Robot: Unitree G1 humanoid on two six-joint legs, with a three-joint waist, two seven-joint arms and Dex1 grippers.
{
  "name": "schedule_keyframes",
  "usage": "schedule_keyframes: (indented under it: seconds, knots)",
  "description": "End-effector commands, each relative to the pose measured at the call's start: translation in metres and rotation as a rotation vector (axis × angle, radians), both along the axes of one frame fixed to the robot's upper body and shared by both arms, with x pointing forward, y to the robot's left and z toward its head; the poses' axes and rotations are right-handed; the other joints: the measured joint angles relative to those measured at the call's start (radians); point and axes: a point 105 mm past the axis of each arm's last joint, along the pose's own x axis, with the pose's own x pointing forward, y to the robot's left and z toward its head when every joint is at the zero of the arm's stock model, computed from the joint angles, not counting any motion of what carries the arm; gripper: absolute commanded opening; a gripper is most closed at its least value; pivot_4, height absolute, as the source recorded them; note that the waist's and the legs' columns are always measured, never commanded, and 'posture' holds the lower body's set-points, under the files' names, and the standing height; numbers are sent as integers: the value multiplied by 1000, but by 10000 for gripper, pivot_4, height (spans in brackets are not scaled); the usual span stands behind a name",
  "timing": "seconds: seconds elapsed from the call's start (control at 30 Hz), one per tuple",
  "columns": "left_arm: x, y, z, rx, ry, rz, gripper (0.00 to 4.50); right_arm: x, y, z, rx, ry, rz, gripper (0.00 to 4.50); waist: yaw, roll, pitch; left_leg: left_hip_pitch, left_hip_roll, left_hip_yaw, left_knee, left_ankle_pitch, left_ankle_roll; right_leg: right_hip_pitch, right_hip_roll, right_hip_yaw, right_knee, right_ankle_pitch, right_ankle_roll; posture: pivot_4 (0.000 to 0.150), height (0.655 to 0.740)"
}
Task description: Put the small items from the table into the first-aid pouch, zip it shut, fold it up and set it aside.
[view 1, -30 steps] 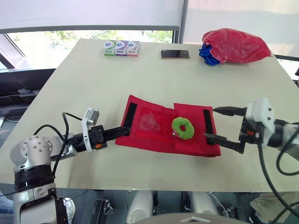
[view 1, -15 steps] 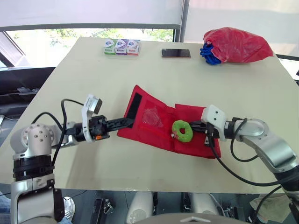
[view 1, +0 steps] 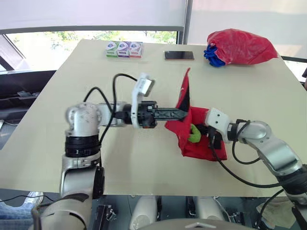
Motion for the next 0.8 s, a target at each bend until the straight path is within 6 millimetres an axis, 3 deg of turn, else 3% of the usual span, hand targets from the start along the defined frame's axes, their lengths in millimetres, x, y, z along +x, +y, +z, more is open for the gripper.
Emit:
schedule_keyframes:
  seconds: [0.03, 0.27, 0.3, 0.37, 0.53, 0.57, 0.6, 0.63, 0.67, 0.7, 0.8]
  knots:
    - [-1, -6, 9, -29, -49, -52, 0, -5, -11, 35, 124, -62, -49, 722, 2, 1, 0, 0, 0, 0, 0, 0, 0, 0, 0, 0, 0, 0, 0, 1500, 7400]
    - [3, -18, -3, -18, -38, -115, 0, -46, -64, 68, 236, -18, -109, 722, 6, 2, 1, -3, -1, -3, 0, 0, 1, 0, 0, -3, -3, -1, 2, 1500, 7400]
    - [5, -22, -7, -14, -30, -123, 0, -52, -75, 71, 253, -11, -129, 4479, 7, 2, 1, -3, -2, -3, 0, -1, 1, 0, 0, -3, -3, -1, 2, 1500, 7400]
    - [6, -28, -15, 2, -19, -138, 0, -66, -94, 74, 258, 0, -152, 7680, 4, 2, 2, -3, -1, -4, -1, -3, 6, 0, 0, -3, -3, -2, 2, 1500, 7400]
    - [8, -48, -34, 41, 5, -192, 0, -95, -137, 80, 243, -11, -232, 27977, 9, 4, 2, -4, -3, -6, 0, -4, 7, 1, 2, 0, -3, -3, 4, 1500, 7400]
    - [9, -54, -40, 57, 10, -201, 0, -100, -145, 77, 218, -6, -250, 27977, 10, 4, 2, -4, -3, -6, 0, -4, 7, 1, 2, 0, -3, -3, 4, 1500, 7400]
    - [9, -58, -43, 67, 12, -208, 0, -105, -150, 76, 203, -2, -261, 34614, 11, 4, 2, -3, -4, -6, 0, -4, 8, 1, 3, 2, -3, -5, 7, 1500, 7400]
    - [9, -63, -48, 81, 11, -216, 0, -108, -154, 76, 201, -5, -274, 36051, 10, 4, 2, -4, -4, -6, 0, -4, 8, 1, 3, 2, -3, -5, 6, 1500, 7400]
    - [9, -66, -52, 90, 8, -222, 0, -111, -156, 76, 200, -9, -283, 41096, 9, 4, 2, -3, -4, -6, 0, -5, 8, 1, 3, 3, -3, -5, 6, 1500, 7400]
    - [9, -69, -55, 96, 4, -229, 0, -112, -158, 77, 199, -18, -288, 43131, 5, 3, 2, -3, -5, -6, 0, -5, 8, 1, 3, 4, -3, -5, 6, 1500, 7400]
    - [8, -77, -59, 95, 6, -256, 0, -115, -159, 78, 200, -37, -303, 43131, 2, 3, 2, -2, -4, -5, 0, -5, 9, 1, 3, 6, -2, -7, 4, 1500, 7400]
